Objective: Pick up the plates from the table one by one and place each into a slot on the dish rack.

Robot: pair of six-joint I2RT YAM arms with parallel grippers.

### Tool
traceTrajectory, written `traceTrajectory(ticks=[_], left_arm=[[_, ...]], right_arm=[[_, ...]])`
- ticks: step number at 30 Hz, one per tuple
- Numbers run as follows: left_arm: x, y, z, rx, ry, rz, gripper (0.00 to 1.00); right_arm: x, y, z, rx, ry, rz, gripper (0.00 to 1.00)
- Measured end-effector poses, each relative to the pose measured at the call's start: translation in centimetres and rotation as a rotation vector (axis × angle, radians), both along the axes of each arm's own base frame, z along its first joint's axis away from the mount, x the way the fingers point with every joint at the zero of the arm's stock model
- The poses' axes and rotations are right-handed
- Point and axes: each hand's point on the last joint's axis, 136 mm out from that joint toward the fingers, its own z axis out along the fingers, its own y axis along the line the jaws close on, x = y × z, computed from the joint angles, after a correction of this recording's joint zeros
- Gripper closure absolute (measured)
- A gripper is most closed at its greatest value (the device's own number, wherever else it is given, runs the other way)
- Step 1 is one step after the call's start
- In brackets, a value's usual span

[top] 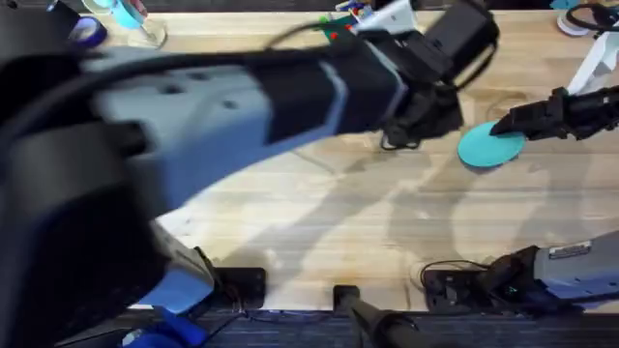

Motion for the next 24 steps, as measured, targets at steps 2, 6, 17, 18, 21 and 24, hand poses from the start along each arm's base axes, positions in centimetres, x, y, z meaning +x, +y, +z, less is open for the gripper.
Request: traceTrajectory(ticks=[2,6,17,18,21,24], left_arm=[[0.9,2.1,0.8,0.035,-0.020,0.027,0.961],[3.2,6.2,2.8,0.071,-0.070,0.091,0.962],[6.5,18.7,10.3,0.271,-0.354,0.209,0.962],[6.5,19.9,10.8,0.298,-0.373,0.214,0.962],[6.2,23.4,11.6,0.380,-0.398,0.230,0.962],[5.8,26.4,12.0,0.449,-0.400,0.248,0.961]], right_arm=[[0.5,-0.2,0.0,-0.003,-0.007,-0.024,0.962],[0.8,-0.4,0.3,-0.010,-0.012,-0.055,0.969],[2.4,-0.1,4.4,-0.131,-0.152,-0.031,0.970],[2.7,0.5,5.0,-0.140,-0.171,-0.015,0.970],[3.7,2.9,7.3,-0.179,-0.255,0.061,0.970],[4.3,5.7,9.9,-0.211,-0.349,0.141,0.970]])
